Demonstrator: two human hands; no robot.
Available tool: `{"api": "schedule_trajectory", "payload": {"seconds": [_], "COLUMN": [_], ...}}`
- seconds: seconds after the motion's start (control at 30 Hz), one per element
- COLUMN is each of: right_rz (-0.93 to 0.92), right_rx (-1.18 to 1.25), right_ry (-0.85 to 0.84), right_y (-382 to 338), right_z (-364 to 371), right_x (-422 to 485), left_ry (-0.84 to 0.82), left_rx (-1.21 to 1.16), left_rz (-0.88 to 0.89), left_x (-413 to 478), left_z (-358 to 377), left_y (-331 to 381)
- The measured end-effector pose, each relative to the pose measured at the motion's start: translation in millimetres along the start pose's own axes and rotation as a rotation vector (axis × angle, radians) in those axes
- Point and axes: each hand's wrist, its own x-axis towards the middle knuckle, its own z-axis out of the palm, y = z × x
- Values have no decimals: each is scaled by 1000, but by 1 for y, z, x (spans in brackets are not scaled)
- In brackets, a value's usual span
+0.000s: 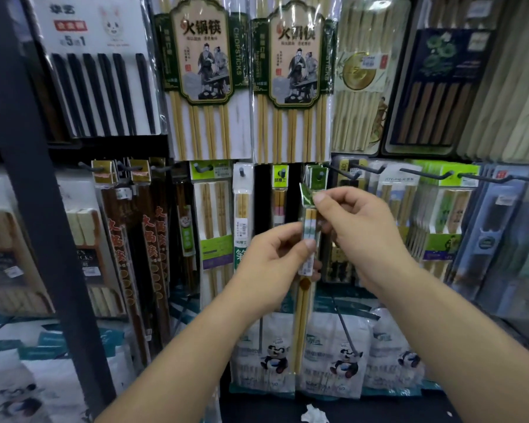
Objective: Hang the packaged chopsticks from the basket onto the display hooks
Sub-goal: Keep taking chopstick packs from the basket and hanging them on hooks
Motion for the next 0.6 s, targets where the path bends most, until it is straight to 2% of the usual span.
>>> {"api": "schedule_trajectory", "payload": {"seconds": [0.17, 0.27, 0.37, 0.6], "right_rz": [21, -36, -58, -41], "right_rx": [-12, -80, -114, -100], "right_ry": [2, 67, 144, 211], "right_y": [-9, -8, -5, -2], "right_z": [-8, -7, -6, -1], "right_x": [13, 18, 23, 29], "left_ry": [-10, 69, 73, 130], "left_rx": [38, 192, 317, 269], "left_rz": [-11, 8, 60, -7], "left_x": [12, 19, 24, 30], "left_z": [2, 0, -2, 4], "left_y": [15, 10, 3, -3]}}
